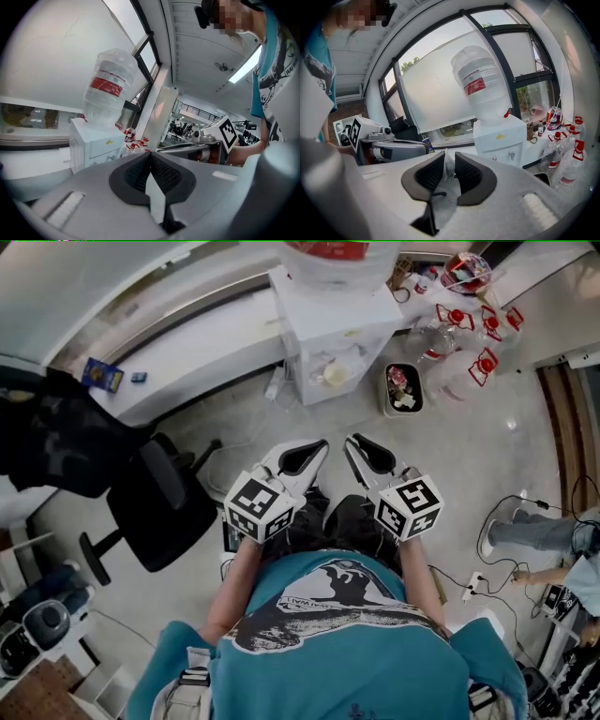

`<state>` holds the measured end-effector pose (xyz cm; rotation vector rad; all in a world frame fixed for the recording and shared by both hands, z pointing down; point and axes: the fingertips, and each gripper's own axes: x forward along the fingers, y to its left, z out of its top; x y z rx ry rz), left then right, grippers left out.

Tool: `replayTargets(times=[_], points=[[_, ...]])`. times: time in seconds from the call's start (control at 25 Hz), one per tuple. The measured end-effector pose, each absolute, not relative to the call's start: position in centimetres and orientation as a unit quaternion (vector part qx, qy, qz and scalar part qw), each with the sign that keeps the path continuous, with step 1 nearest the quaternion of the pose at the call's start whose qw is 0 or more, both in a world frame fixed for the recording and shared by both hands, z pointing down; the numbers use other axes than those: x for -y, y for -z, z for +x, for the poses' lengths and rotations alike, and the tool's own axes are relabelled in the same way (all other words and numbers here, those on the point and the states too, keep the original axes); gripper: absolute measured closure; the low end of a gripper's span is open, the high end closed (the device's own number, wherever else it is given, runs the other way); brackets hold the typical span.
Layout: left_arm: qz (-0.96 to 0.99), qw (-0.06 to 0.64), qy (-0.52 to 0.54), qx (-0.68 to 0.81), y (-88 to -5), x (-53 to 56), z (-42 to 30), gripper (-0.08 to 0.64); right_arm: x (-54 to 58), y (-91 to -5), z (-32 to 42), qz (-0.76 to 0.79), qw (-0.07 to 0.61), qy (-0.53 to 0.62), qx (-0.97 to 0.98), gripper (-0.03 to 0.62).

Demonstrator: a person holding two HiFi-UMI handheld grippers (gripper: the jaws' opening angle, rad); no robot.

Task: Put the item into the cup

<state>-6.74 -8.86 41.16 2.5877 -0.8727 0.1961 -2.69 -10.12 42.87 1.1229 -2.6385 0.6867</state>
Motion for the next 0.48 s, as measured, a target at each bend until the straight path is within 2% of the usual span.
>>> replayTargets(times=[0.48], points=[[0.919,0.22,-0.073,0.32,-42.0,10.3,-5.0,0.561,12.4,-43.5,-1.0,0.37,0.104,-0.245,0.89,0.529]])
